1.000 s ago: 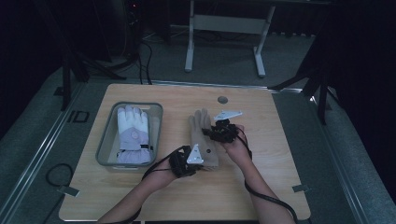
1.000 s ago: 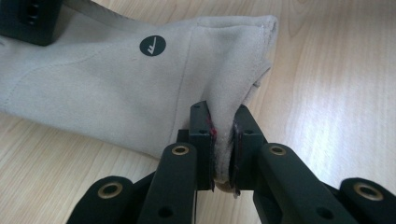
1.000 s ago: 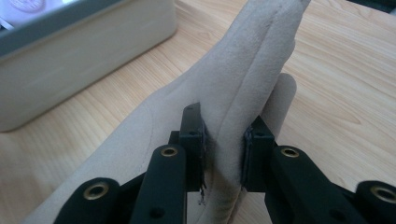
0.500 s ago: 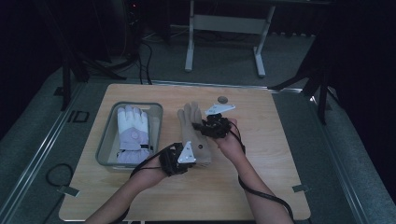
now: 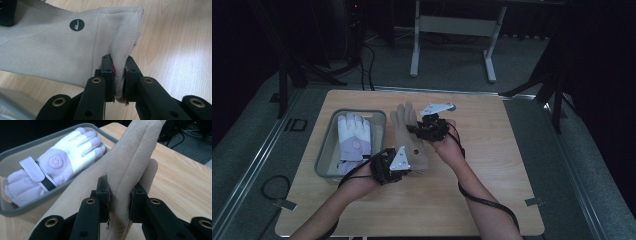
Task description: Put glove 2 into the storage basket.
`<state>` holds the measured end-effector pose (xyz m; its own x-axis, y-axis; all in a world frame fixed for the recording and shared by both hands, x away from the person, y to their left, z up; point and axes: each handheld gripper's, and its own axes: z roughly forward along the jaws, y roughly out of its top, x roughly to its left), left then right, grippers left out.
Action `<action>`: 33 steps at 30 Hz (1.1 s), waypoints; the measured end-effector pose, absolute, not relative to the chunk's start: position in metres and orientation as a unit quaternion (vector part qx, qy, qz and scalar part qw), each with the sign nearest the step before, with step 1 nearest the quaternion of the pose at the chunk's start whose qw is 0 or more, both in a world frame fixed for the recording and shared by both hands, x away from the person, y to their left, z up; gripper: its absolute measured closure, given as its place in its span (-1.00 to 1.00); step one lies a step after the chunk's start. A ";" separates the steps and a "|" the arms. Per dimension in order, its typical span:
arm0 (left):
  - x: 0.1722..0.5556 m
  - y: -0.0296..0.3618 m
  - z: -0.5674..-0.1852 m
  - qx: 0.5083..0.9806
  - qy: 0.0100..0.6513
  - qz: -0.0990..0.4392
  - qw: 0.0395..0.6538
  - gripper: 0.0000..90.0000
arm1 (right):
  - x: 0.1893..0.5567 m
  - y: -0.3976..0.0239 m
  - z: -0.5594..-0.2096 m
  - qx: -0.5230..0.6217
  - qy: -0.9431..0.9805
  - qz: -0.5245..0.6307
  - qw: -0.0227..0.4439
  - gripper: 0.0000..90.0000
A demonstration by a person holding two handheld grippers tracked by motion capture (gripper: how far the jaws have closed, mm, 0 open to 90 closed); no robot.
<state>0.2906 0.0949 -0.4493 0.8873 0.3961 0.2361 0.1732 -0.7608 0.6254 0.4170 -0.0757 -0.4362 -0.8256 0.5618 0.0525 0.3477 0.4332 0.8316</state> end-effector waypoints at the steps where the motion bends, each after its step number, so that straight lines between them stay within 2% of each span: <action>1: 0.290 0.097 -0.448 0.921 0.156 0.181 0.309 0.82 | 0.417 -0.073 -0.434 0.269 0.839 0.458 0.118 0.65; 18: 0.286 0.147 -0.436 0.917 0.189 0.205 0.284 0.82 | 0.423 -0.004 -0.420 0.240 0.846 0.463 0.114 0.65; 33: 0.277 0.207 -0.442 0.909 0.240 0.209 0.268 0.82 | 0.430 0.072 -0.430 0.204 0.864 0.453 0.087 0.65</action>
<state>0.2774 0.2066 -0.4418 0.7972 0.5491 0.2510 0.3251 -0.7407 0.5879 0.4302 0.0715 -0.4295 -0.9016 0.4312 0.0342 0.2736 0.5072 0.8173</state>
